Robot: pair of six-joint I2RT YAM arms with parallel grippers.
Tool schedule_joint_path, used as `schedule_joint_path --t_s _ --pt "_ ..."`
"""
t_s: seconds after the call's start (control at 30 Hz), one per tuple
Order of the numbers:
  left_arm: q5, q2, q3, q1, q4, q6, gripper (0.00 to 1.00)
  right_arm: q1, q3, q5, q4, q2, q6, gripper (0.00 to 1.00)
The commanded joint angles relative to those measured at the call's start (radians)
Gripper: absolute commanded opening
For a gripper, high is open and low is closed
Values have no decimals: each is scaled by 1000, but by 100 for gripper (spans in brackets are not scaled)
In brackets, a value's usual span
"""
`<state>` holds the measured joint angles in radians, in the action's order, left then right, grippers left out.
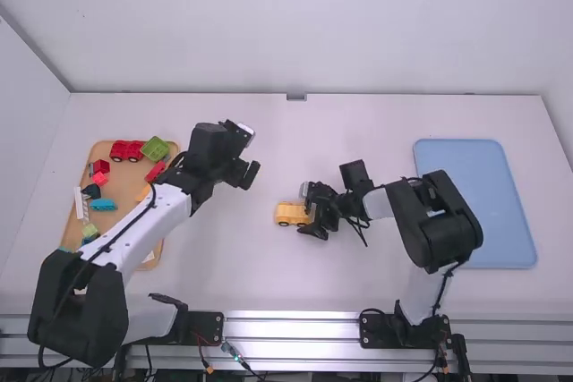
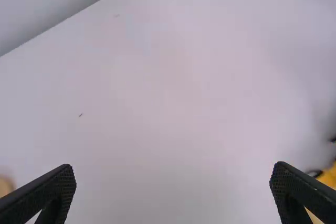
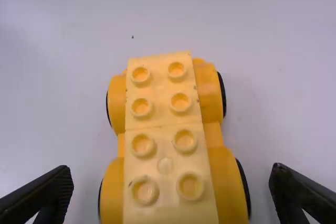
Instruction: Assemble lego blocks to make yellow taxi
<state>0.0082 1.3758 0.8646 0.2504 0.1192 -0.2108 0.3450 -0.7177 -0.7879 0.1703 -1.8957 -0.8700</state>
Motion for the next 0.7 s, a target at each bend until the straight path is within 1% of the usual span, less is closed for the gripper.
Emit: schedule_joint_path --t_s 0.0,0.17,0.27,0.3,0.37,0.4,0.53,0.6,0.67 --pt "-129 -22 6 -10 10 132 99 2 -1 147 -58 102 -17 99" --pt "-310 -22 48 -41 95 279 99 2 -1 254 -173 228 -18 99" --pt "-367 -22 101 -104 201 339 99 2 -1 301 -212 296 -17 99" --pt "-366 -22 109 -114 216 342 99 2 -1 306 -214 302 -18 99" --pt "-351 -22 164 -196 323 345 99 2 -1 325 -217 332 -18 99" --pt "-317 -19 194 -247 383 323 99 2 -1 326 -217 347 -18 99" --pt "-171 25 274 -406 531 131 99 2 -1 325 -201 377 -18 99" --pt "-193 58 297 -471 565 73 99 2 -1 325 -181 380 -18 99" --pt "-209 75 304 -493 573 49 99 2 -1 325 -175 380 -18 99"
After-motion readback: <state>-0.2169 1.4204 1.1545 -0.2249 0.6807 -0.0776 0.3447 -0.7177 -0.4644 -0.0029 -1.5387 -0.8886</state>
